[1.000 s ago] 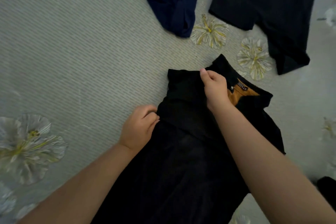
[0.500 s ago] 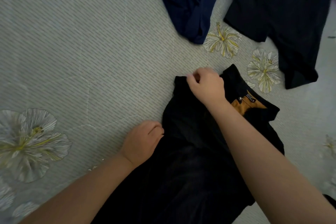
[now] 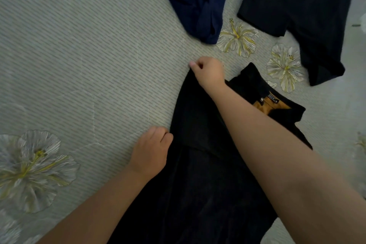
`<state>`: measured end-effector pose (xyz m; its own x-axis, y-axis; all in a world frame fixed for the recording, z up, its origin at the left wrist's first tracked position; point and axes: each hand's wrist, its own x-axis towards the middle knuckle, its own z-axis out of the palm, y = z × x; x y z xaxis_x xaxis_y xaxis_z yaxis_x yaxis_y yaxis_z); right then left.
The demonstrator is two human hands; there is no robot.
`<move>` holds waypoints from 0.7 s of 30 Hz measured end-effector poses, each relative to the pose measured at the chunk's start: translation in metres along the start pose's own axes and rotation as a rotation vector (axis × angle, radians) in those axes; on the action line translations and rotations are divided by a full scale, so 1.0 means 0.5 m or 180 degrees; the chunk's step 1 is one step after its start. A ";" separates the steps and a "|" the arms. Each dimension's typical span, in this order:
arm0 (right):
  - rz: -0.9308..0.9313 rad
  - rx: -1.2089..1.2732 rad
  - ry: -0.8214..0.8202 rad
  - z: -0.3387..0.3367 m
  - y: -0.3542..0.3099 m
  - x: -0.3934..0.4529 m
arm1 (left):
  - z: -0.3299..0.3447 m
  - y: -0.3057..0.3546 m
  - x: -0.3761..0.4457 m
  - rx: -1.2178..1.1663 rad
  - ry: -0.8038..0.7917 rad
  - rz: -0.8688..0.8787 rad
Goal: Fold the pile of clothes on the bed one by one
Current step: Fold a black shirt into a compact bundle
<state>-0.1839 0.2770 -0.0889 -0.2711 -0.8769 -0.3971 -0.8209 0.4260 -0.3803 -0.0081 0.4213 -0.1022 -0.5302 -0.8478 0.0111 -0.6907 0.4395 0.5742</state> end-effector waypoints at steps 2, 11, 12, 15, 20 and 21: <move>-0.0125 -0.0157 -0.0028 0.001 -0.001 0.003 | -0.002 0.002 0.003 0.0054 -0.0024 -0.0139; -0.0349 0.0519 0.1370 -0.063 0.142 -0.200 | -0.017 0.026 0.003 0.0157 -0.0122 -0.0258; -0.0292 0.0349 0.1494 -0.068 0.181 -0.245 | -0.017 0.036 0.000 0.0174 -0.0104 -0.0206; 0.0132 -0.0238 0.1444 -0.062 0.306 -0.368 | -0.005 0.081 -0.007 0.0320 -0.0182 0.0225; 0.0931 -0.0529 0.0799 -0.071 0.438 -0.423 | 0.035 0.160 0.037 0.0418 -0.0220 0.0925; 0.1029 -0.0596 0.0697 -0.079 0.453 -0.416 | 0.040 0.171 0.054 0.0441 -0.0199 0.0970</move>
<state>-0.3335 0.5469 -0.0595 -0.6128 -0.7402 -0.2768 -0.7478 0.6564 -0.0995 -0.0913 0.4422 -0.0692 -0.7488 -0.6532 0.1124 -0.5538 0.7098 0.4353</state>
